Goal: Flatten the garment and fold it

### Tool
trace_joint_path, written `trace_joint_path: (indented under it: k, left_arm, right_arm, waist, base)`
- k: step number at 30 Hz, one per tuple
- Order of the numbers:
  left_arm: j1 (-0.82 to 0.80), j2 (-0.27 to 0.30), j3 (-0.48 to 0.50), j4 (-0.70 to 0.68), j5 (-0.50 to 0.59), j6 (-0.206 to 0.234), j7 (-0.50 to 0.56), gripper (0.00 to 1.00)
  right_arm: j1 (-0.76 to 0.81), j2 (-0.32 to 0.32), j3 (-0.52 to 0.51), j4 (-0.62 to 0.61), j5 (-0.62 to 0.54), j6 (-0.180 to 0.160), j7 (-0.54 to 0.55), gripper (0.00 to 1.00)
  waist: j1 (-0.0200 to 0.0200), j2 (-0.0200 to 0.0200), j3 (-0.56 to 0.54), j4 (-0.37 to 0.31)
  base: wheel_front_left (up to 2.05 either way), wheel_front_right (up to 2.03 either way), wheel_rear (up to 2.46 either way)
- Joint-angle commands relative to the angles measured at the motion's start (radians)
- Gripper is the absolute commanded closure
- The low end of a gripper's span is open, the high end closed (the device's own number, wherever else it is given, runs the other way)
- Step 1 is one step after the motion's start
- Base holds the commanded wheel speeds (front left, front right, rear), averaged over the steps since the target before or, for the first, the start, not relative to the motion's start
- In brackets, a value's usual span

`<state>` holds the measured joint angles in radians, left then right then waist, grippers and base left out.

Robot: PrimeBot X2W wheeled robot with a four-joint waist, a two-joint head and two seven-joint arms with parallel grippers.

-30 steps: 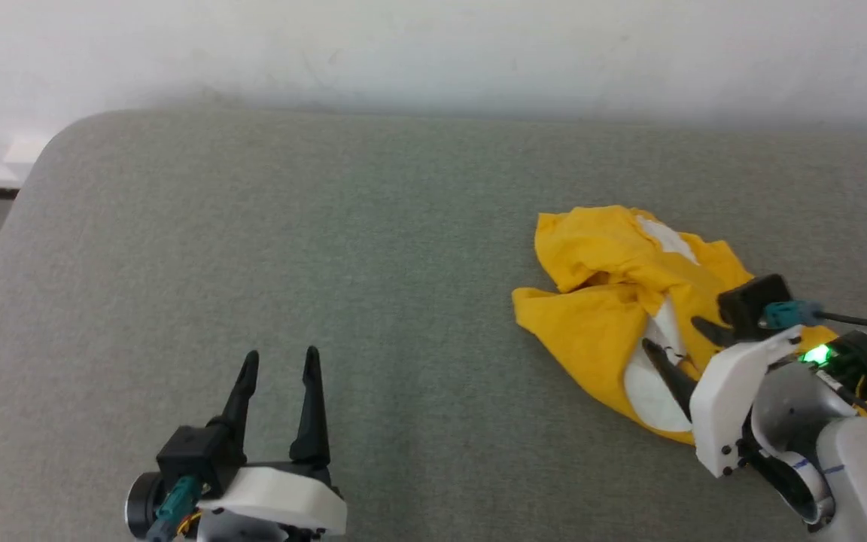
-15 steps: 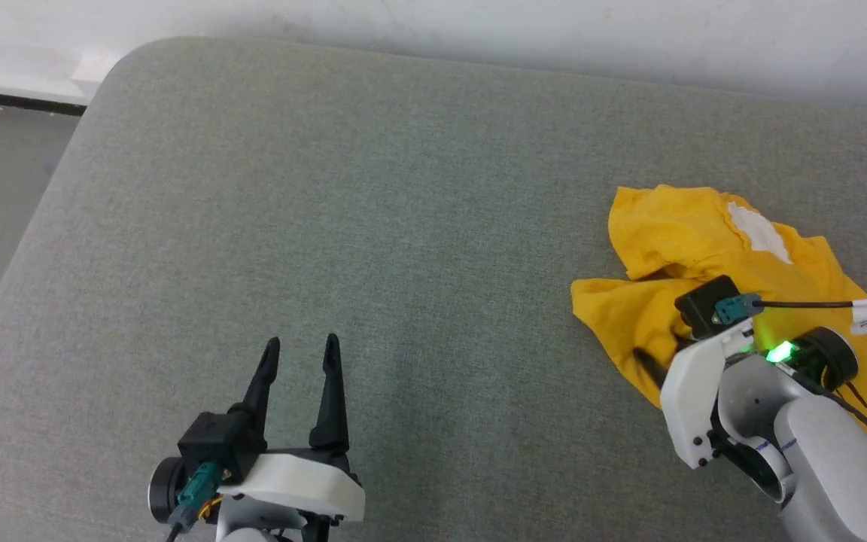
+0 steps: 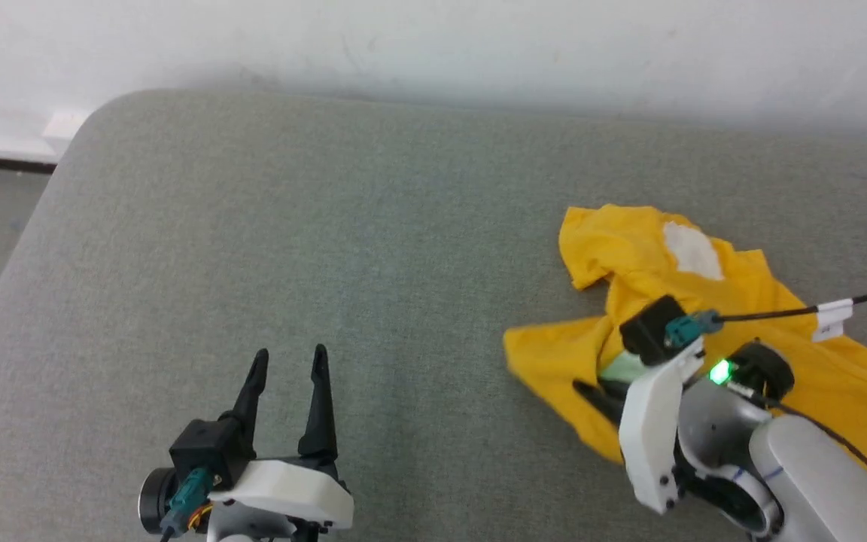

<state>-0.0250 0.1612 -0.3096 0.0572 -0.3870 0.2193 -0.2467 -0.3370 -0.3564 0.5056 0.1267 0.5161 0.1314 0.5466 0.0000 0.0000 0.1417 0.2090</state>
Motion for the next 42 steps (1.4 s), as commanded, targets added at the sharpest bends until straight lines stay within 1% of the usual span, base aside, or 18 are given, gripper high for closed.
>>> trace_joint_path:
  k: [1, 5, 9, 13, 15, 17, 18, 19, 20, 21, 24, 26, 28, 32, 38, 40, 42]
  left_arm:
    - [0.016, 0.005, 0.004, 0.001, -0.008, -0.005, 0.0, 0.0]
    - [0.033, 0.009, 0.001, -0.002, -0.015, -0.006, 0.004, 0.0]
    - [0.042, 0.011, -0.006, -0.004, -0.018, -0.007, 0.01, 0.0]
    - [0.048, 0.016, -0.008, -0.005, -0.022, -0.008, 0.015, 0.0]
    - [0.052, 0.02, -0.009, -0.004, -0.024, -0.009, 0.019, 0.0]
    - [0.055, 0.022, -0.009, -0.004, -0.026, -0.007, 0.021, 0.0]
    - [0.056, 0.023, -0.01, -0.004, -0.027, -0.007, 0.023, 0.0]
    - [0.057, 0.024, -0.01, -0.004, -0.028, -0.007, 0.024, 0.0]
    - [0.057, 0.025, -0.01, -0.004, -0.029, -0.006, 0.025, 0.0]
    - [0.057, 0.025, -0.01, -0.004, -0.029, -0.006, 0.025, 0.0]
    - [0.06, 0.027, -0.009, -0.005, -0.032, -0.004, 0.026, 0.0]
    - [0.065, 0.029, -0.007, -0.007, -0.034, -0.002, 0.027, 0.0]
    - [0.068, 0.032, -0.007, -0.01, -0.035, 0.0, 0.027, 0.0]
    - [0.074, 0.037, -0.005, -0.023, -0.035, 0.005, 0.026, 0.0]
    - [0.087, 0.05, 0.005, -0.052, -0.03, 0.014, 0.018, 0.0]
    - [0.096, 0.052, 0.008, -0.062, -0.028, 0.016, 0.013, 0.0]
    - [0.108, 0.055, 0.01, -0.07, -0.026, 0.016, 0.008, 0.0]
  right_arm:
    - [0.04, -0.03, 0.024, -0.056, 0.043, -0.001, 0.042, 1.0]
    - [0.125, -0.095, 0.07, -0.169, 0.118, -0.001, 0.13, 1.0]
    - [0.242, -0.155, 0.09, -0.26, 0.186, -0.001, 0.211, 1.0]
    - [0.359, -0.204, 0.079, -0.305, 0.237, -0.001, 0.283, 1.0]
    - [0.397, -0.225, 0.074, -0.318, 0.239, -0.001, 0.307, 1.0]
    - [0.423, -0.228, 0.06, -0.321, 0.233, -0.001, 0.31, 1.0]
    - [0.427, -0.229, 0.056, -0.324, 0.22, -0.001, 0.303, 0.84]
    - [0.427, -0.226, 0.051, -0.328, 0.205, -0.001, 0.289, 0.56]
    - [0.425, -0.216, 0.039, -0.329, 0.192, -0.001, 0.269, 0.0]
    - [0.425, -0.216, 0.039, -0.329, 0.192, -0.001, 0.269, 0.0]
    - [0.406, -0.174, 0.009, -0.336, 0.171, -0.001, 0.213, 0.0]
    - [0.389, -0.137, -0.028, -0.345, 0.162, -0.001, 0.167, 0.0]
    - [0.371, -0.097, -0.086, -0.355, 0.14, -0.001, 0.107, 0.0]
    - [0.374, 0.028, -0.289, -0.356, 0.037, -0.001, -0.064, 0.0]
    - [0.451, 0.234, -0.596, -0.372, -0.19, -0.001, -0.305, 0.0]
    - [0.487, 0.271, -0.666, -0.374, -0.254, -0.001, -0.367, 0.0]
    - [0.523, 0.295, -0.724, -0.368, -0.283, -0.001, -0.417, 0.0]
  waist:
    - [0.0, 0.0, -0.048, -0.043]
    - [0.0, 0.0, -0.063, -0.061]
    - [0.0, 0.0, -0.068, -0.071]
    - [0.0, 0.0, -0.074, -0.081]
    - [0.0, 0.0, -0.077, -0.086]
    - [0.0, 0.0, -0.081, -0.091]
    - [0.0, 0.0, -0.084, -0.094]
    - [0.0, 0.0, -0.086, -0.096]
    - [0.0, 0.0, -0.089, -0.099]
    - [0.0, 0.0, -0.089, -0.099]
    - [0.0, 0.0, -0.101, -0.108]
    - [0.0, 0.0, -0.108, -0.114]
    - [0.0, 0.0, -0.114, -0.118]
    - [0.0, 0.0, -0.118, -0.122]
    - [0.0, 0.0, -0.097, -0.134]
    - [0.0, 0.0, -0.09, -0.142]
    - [0.0, 0.0, -0.086, -0.152]
  base:
    - [0.0, 0.0, 0.0]
    - [0.0, 0.0, 0.0]
    - [0.0, 0.0, 0.0]
    - [0.0, 0.0, 0.0]
    - [0.0, 0.0, 0.0]
    - [0.0, 0.0, 0.0]
    - [0.0, 0.0, 0.0]
    - [0.0, 0.0, 0.0]
    - [0.0, 0.0, 0.0]
    - [0.0, 0.0, 0.0]
    - [0.0, 0.0, 0.0]
    - [0.0, 0.0, 0.0]
    - [0.0, 0.0, 0.0]
    - [0.0, 0.0, 0.0]
    - [0.0, 0.0, 0.0]
    - [0.0, 0.0, 0.0]
    - [0.0, 0.0, 0.0]
